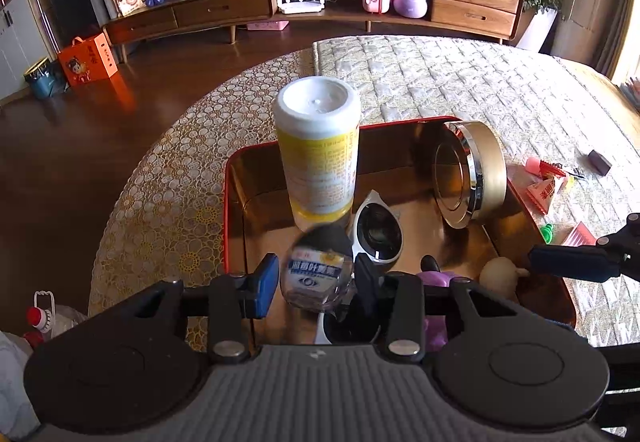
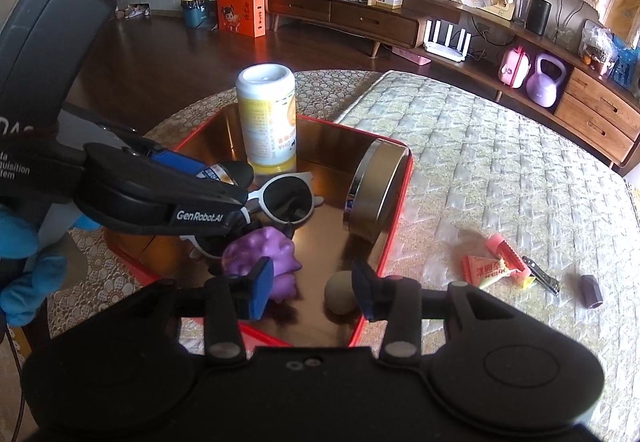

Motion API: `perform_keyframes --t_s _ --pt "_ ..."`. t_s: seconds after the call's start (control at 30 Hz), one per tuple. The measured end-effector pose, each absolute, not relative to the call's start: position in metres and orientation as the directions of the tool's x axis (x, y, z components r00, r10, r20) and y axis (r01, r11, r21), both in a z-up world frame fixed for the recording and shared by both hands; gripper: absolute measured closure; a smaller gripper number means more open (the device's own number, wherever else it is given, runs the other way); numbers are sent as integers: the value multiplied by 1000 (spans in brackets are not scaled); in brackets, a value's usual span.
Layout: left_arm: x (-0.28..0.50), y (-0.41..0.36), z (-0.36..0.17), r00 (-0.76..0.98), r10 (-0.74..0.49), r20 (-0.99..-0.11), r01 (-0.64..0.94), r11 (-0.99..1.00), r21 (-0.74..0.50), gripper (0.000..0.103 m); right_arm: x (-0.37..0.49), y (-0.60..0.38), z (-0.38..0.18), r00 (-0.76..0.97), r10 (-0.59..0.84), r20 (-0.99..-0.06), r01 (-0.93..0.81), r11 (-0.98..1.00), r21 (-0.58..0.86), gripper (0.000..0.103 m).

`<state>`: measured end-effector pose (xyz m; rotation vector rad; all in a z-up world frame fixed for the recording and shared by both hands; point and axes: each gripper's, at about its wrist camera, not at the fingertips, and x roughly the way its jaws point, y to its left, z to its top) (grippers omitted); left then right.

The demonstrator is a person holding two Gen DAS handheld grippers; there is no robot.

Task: Organize rigid objects
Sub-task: 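Carry eye-drop bottle and cream ball into the red tin with both tools and release, then move both tools back over the purple cup and pink soap dish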

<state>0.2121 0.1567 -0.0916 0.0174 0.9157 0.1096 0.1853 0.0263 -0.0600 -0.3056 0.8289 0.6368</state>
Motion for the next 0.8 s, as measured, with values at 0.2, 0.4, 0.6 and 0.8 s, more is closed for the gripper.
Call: perform_keyframes --t_s 0.2,0.4,0.6,0.8 --pt "204 153 -83 621 105 -777 -86 994 66 50 176 21 -53 510 427 -747 -637 771 6 47" --pt "195 149 -73 633 104 -767 -84 994 66 48 169 15 -46 516 439 -736 -637 771 13 46" --pt "185 142 -64 643 103 -759 -76 995 70 41 162 2 -37 520 459 -720 -636 771 32 35" --pt "175 130 -52 665 88 -742 -55 996 68 32 156 -26 -25 531 477 -701 -620 782 62 21"
